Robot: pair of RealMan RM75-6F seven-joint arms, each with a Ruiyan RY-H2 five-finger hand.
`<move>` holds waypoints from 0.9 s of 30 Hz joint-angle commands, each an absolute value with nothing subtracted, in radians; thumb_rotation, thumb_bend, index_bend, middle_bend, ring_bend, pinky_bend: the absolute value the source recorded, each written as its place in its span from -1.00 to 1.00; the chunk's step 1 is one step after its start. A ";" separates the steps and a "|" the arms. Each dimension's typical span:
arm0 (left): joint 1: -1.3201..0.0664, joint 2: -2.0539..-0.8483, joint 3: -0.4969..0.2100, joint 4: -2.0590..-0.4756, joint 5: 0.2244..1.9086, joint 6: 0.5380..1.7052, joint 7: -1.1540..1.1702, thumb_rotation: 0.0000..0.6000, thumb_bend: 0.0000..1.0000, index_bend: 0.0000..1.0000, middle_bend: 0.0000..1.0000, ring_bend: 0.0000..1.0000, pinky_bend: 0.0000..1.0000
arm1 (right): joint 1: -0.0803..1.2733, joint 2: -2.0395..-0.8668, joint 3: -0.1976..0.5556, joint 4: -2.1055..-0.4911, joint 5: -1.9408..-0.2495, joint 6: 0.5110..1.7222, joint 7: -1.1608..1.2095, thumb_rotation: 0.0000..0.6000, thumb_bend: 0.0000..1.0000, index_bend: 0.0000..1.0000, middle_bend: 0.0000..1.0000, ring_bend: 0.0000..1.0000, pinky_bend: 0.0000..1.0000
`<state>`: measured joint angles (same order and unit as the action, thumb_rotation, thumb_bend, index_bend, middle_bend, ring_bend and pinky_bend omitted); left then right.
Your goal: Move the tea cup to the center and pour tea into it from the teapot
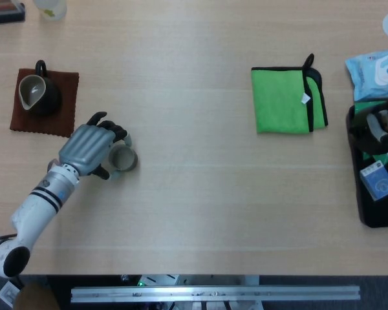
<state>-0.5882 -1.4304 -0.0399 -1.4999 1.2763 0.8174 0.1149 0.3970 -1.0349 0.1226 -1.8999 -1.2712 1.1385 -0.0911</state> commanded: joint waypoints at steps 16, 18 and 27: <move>-0.727 -1.537 -0.113 -1.498 1.142 0.736 0.226 1.00 -0.51 -0.07 -0.38 -0.57 -0.86 | 0.392 -1.029 0.120 -1.908 -1.281 1.142 -0.088 0.77 -0.21 0.95 0.91 0.82 -0.53; -0.744 -1.556 -0.118 -1.487 1.120 0.729 0.243 1.00 -0.51 -0.07 -0.38 -0.57 -0.86 | 0.392 -1.029 0.120 -1.908 -1.282 1.141 -0.086 0.77 -0.21 0.95 0.91 0.82 -0.54; -0.807 -1.645 -0.120 -1.409 1.016 0.706 0.319 1.00 -0.51 -0.07 -0.39 -0.57 -0.86 | 0.390 -1.026 0.119 -1.908 -1.287 1.140 -0.080 0.77 -0.21 0.95 0.91 0.82 -0.53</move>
<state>-0.7979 -1.6329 -0.1207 -1.4194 1.0280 0.7101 0.3078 0.3903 -1.0262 0.1189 -1.9082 -1.2865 1.1404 -0.0803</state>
